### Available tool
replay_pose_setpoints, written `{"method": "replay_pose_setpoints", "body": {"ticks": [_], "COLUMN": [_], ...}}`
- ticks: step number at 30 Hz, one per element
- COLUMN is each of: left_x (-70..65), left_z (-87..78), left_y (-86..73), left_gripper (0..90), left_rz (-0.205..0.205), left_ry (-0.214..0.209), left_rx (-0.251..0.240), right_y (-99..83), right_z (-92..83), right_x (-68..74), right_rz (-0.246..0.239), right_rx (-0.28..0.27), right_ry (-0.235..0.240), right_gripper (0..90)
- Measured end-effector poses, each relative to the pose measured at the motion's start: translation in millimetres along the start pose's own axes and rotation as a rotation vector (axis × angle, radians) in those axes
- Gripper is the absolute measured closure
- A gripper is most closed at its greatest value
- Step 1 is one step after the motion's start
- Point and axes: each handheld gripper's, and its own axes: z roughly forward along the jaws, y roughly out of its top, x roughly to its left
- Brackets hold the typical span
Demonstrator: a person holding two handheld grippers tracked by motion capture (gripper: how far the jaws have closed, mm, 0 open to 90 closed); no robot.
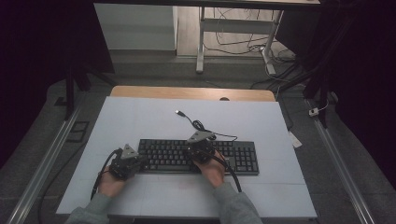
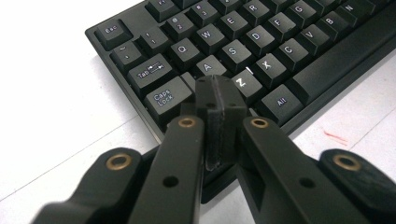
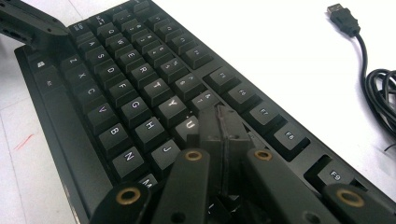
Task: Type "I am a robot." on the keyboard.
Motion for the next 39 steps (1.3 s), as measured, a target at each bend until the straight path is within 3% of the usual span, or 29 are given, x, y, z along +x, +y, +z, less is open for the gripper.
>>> {"method": "replay_pose_setpoints", "body": {"ticks": [9, 16, 22, 23, 30, 39], "left_x": [-0.1, -1.2, -2.7, -2.5, -2.4, -0.3], "left_z": [0.0, -7.3, -15.2, -16.4, -20.7, -24.3], "left_y": [0.0, 1.5, 2.6, 2.5, 2.7, 5.7], "left_gripper": [88.9, 88.8, 88.7, 87.9, 59.1, 42.6], "left_rz": [-0.002, -0.004, -0.019, -0.024, -0.051, -0.080], "left_ry": [-0.001, 0.001, -0.008, -0.012, -0.036, -0.058], "left_rx": [-0.001, -0.048, -0.098, -0.106, -0.137, -0.132], "right_y": [-0.5, 3.8, -4.2, -7.0, -33.0, -60.9], "right_z": [2.7, -16.0, -34.3, -37.6, -74.0, -108.6], "right_x": [0.0, 0.9, -4.1, -5.5, -18.2, -26.6], "right_rz": [0.004, -0.012, 0.005, 0.011, 0.050, 0.066], "right_rx": [0.023, -0.069, -0.107, -0.112, -0.128, -0.126], "right_ry": [-0.009, 0.007, 0.035, 0.037, 0.028, 0.005], "right_gripper": [89.8, 89.7, 89.3, 84.1, 60.3, 53.5]}}
